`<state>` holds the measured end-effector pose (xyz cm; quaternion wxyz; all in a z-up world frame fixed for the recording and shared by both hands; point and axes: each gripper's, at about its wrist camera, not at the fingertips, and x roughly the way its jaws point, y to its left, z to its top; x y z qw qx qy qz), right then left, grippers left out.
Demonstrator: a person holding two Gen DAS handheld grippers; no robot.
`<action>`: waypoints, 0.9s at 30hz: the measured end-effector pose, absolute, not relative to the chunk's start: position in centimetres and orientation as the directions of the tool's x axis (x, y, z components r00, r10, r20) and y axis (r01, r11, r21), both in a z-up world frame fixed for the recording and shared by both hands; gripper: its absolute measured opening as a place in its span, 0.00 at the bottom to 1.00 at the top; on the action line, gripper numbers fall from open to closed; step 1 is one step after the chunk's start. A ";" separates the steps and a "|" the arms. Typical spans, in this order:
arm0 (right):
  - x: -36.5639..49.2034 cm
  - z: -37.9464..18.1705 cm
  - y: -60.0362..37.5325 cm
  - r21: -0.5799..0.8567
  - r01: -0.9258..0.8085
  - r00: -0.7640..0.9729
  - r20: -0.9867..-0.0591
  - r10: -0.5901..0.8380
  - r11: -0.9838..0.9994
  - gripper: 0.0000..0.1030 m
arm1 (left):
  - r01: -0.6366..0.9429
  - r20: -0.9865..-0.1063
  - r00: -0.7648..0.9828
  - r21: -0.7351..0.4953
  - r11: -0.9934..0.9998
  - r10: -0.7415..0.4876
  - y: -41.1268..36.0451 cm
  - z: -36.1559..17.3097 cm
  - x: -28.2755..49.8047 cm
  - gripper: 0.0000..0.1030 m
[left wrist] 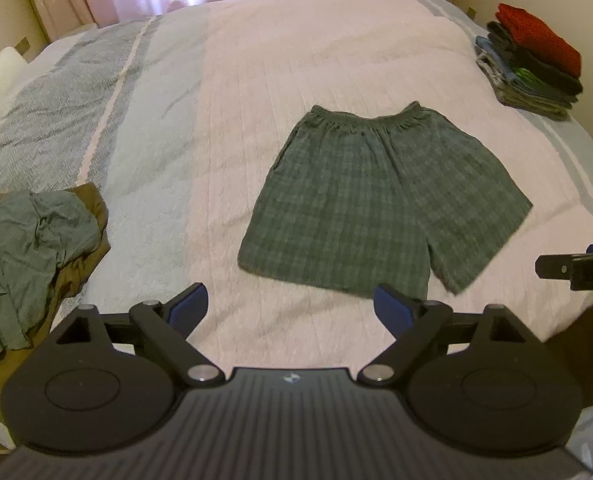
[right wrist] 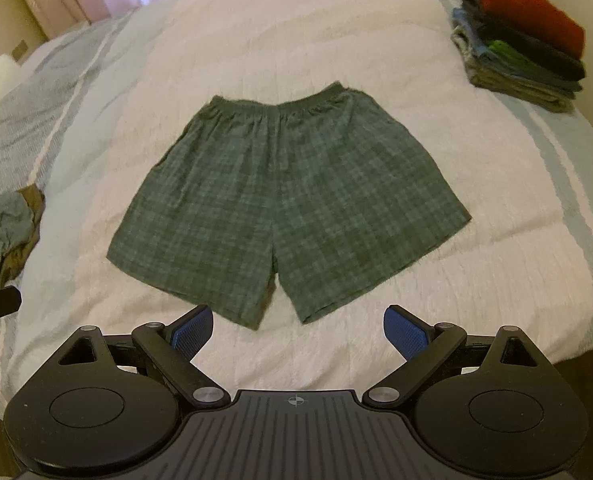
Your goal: Fold clothes
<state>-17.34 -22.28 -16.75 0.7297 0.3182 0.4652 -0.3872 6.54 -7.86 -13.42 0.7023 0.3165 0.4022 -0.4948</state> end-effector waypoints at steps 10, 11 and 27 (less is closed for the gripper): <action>-17.4 -19.6 -28.7 0.113 0.840 0.259 -0.943 -0.209 0.530 0.92 | 0.931 -0.910 0.209 0.073 0.358 -0.357 -14.0 -15.9 5.1 0.87; -17.4 -19.9 -29.1 0.116 0.840 0.258 -0.945 -0.201 0.530 0.92 | 0.931 -0.912 0.210 0.077 0.357 -0.351 -14.5 -16.1 5.0 0.87; -21.2 -26.8 -34.4 0.149 0.912 0.264 -0.926 -0.271 0.381 0.92 | 0.951 -0.951 0.116 0.024 0.307 -0.286 -20.6 -22.8 5.5 0.87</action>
